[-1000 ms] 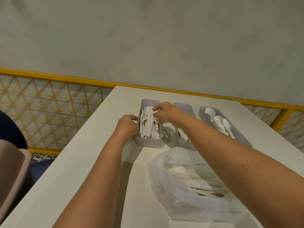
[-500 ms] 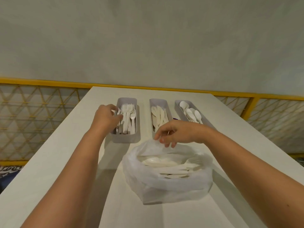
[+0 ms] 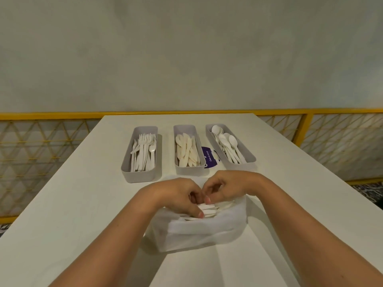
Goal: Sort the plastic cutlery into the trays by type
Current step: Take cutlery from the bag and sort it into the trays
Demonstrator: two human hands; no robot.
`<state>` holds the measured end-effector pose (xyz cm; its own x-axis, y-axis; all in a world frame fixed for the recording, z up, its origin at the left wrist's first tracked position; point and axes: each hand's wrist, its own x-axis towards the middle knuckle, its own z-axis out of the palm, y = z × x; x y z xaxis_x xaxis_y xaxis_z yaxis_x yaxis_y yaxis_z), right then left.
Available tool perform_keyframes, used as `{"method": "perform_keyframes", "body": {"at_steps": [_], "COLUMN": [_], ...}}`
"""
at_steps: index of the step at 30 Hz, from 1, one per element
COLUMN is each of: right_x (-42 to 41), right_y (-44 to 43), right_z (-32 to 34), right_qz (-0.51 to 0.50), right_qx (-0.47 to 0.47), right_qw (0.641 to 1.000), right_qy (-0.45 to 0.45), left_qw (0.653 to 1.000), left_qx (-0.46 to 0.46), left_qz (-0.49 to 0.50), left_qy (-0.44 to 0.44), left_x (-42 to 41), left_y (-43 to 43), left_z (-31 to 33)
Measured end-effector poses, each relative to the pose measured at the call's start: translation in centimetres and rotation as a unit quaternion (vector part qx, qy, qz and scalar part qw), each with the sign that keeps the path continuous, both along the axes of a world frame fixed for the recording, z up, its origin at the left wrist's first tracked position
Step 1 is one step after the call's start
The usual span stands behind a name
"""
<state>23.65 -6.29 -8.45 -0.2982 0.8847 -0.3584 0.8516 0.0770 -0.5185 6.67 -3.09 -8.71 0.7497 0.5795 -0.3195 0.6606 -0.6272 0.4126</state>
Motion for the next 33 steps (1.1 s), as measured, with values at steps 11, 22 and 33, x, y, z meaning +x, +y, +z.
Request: {"method": "perform_keyframes", "body": {"at_steps": [11,22,33], "right_x": [2.2,2.9,3.4], "right_y": [-1.4,-2.0,-1.7], "right_z": [-1.8,-2.3,-2.3], "right_qz": [-0.049,-0.058,-0.094], "right_qx": [0.039,0.064,0.099], "right_qw": [0.994,0.991,0.975], "right_qy": [0.088,0.104,0.175], "left_qw": [0.999,0.997,0.998], "left_qx": [0.047,0.074,0.061], "left_qz": [0.003,-0.008,0.01], "left_qy": [-0.014,0.015,-0.012], "left_x": [-0.2,0.5,1.0], "left_y": [-0.2,-0.6,-0.5], "left_z": [-1.1,-1.2,-1.7]}}
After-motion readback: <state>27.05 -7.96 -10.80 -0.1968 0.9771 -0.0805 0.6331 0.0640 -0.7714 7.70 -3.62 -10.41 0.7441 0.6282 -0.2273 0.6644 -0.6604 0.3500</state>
